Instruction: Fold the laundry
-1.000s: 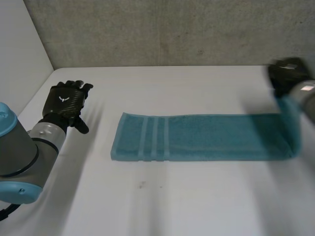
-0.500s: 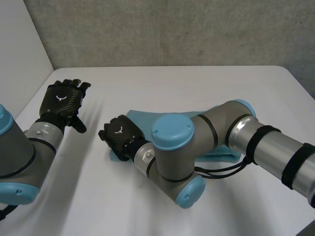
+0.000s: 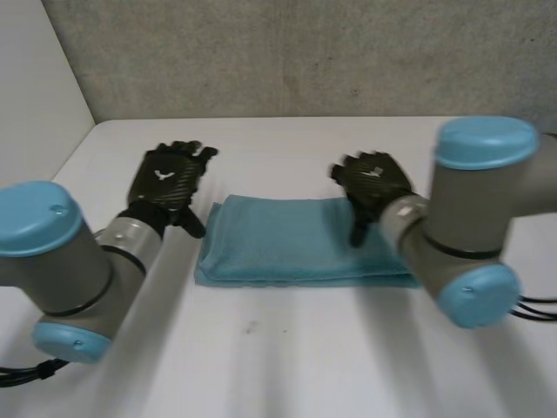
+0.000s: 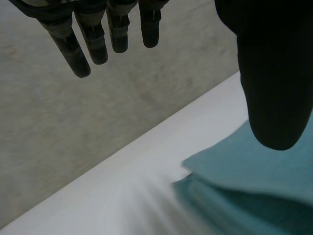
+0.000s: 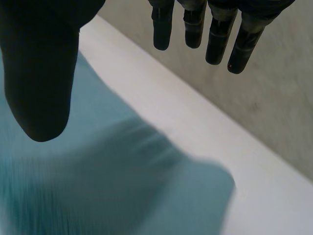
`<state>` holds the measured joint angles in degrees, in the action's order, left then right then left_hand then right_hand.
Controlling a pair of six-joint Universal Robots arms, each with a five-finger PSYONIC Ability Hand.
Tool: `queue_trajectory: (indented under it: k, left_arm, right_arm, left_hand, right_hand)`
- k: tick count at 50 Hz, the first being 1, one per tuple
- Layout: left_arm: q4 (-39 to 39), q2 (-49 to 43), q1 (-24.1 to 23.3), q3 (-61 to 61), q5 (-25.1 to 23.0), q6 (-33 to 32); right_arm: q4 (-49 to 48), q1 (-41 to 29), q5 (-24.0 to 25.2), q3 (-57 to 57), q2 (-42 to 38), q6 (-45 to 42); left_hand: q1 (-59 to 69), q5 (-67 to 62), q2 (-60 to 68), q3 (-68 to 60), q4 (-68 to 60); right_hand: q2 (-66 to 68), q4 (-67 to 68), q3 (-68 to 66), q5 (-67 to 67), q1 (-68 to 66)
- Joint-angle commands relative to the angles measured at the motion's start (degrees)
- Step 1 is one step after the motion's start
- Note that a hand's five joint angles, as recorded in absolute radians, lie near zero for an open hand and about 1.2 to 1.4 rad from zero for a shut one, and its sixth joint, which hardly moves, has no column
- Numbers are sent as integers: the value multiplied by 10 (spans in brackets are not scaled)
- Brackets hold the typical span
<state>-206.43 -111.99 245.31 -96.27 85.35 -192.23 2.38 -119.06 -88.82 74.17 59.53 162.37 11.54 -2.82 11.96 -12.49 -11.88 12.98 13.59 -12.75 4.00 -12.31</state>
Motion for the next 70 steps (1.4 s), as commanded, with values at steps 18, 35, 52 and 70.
queue_trajectory:
  k: [18,35,52,70]
  left_arm:
    - [60,-9,-31,29,5,11]
    - [60,76,32,-26,7,12]
    - [60,65,36,11,18,15]
    - [239,-112,-77,227,22,193]
  right_arm:
    - [-161,150,87,191,4,-21]
    - [-55,-145,24,-127,-99,-126]
    - [-74,-207,26,-120,-93,-96]
    - [-10,-38,42,-56,-13,171]
  left_hand:
    - [-13,26,-17,23,17]
    - [-15,28,-20,25,19]
    - [-10,23,-14,19,13]
    - [22,-9,18,-12,-19]
  right_hand:
    - [670,664,-673,660,-677]
    - [670,664,-673,660,-677]
    - [-30,-36,27,-40,23]
    - [-30,-36,27,-40,23]
